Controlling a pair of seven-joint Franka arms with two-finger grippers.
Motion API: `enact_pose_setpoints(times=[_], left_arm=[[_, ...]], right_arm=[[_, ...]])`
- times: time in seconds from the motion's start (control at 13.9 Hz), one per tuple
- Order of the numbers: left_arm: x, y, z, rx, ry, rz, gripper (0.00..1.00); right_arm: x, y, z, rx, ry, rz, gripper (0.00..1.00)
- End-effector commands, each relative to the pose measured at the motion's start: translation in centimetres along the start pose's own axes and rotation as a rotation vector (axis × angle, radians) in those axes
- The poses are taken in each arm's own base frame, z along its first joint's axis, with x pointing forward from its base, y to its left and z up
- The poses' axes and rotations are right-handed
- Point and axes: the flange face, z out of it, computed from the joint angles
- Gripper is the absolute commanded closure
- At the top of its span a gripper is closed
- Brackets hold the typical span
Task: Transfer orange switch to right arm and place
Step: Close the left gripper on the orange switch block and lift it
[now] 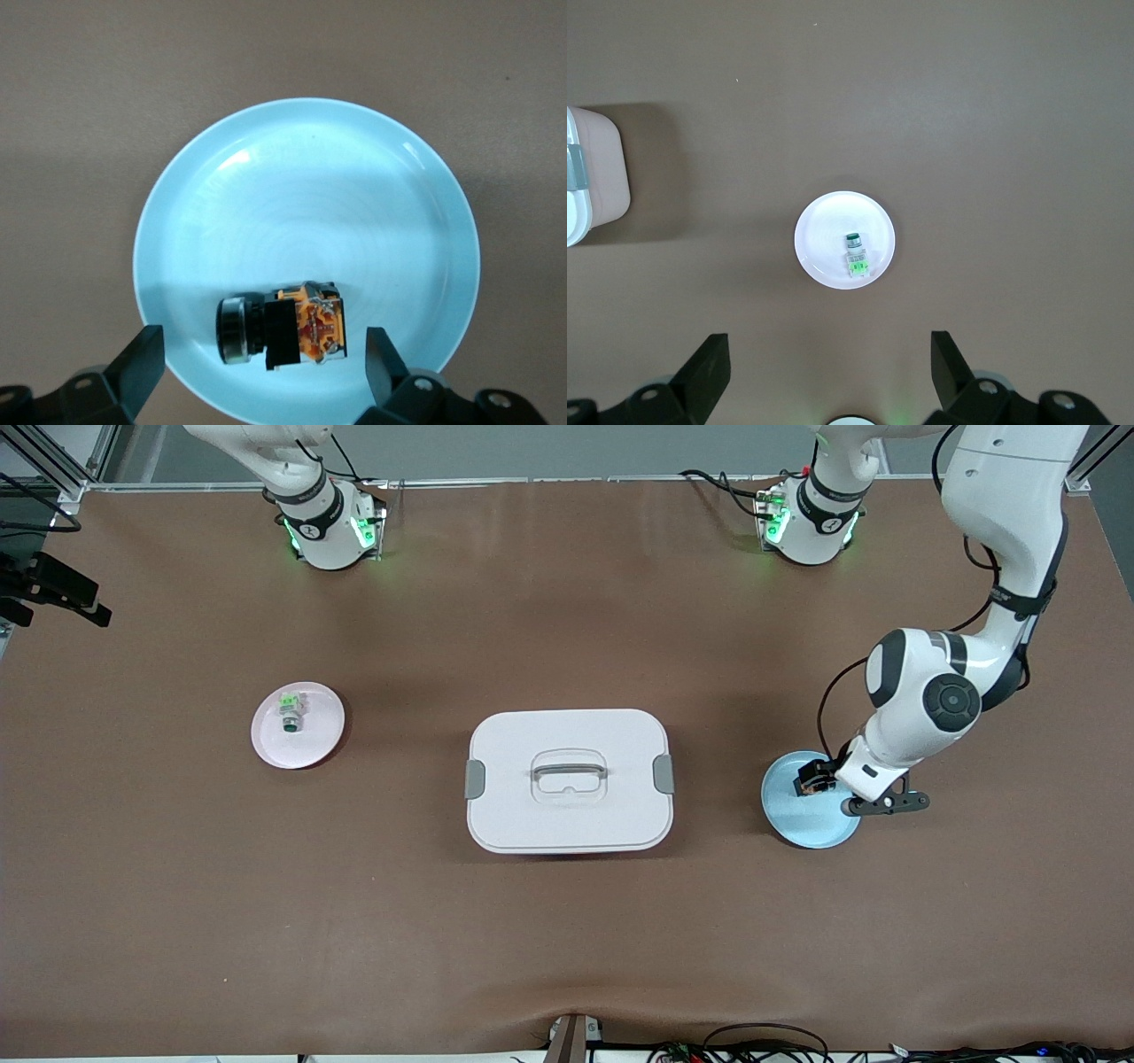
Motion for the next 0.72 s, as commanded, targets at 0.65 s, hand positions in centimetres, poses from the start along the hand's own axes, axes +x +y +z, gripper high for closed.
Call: enact_pose_setpoints(times=[0.65], left_arm=[[-1.1,0.1,3.9,-0.005,-0.003,-0.025,0.26]], right_arm=[[-0.5,-0.2,-0.2,0.004,0.018,0.06,0.0]])
